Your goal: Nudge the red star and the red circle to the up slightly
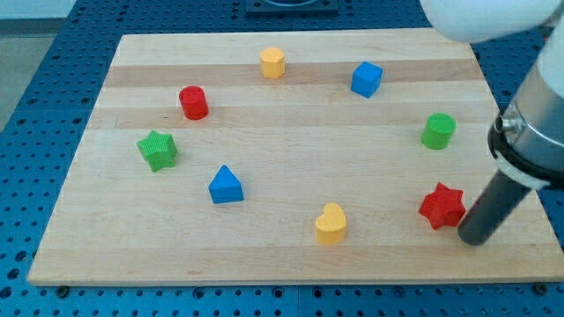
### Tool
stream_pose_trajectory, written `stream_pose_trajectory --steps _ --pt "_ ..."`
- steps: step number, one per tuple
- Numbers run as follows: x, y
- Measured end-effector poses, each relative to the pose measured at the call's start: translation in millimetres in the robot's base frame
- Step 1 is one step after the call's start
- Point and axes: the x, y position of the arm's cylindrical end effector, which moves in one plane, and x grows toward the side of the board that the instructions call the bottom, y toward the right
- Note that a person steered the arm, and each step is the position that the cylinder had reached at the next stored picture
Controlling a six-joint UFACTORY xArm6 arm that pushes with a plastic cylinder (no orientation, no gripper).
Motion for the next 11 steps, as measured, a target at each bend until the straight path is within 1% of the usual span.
stream_pose_trajectory --steps 1,2,3,4,5,6,7,8,9,10,11 --pt "-20.5 -27.0" --pt "-3.1 -18.1" --pt "-19.9 -77.0" --pt "-47.0 -156.2" --pt "-91.2 -164.8" --pt "-137.6 -209.9" --pt "-163.9 -298.7" --pt "-174.2 -354.0" --pt "-201.5 -369.3" --pt "-182.0 -346.0" --pt "-193.2 -327.1"
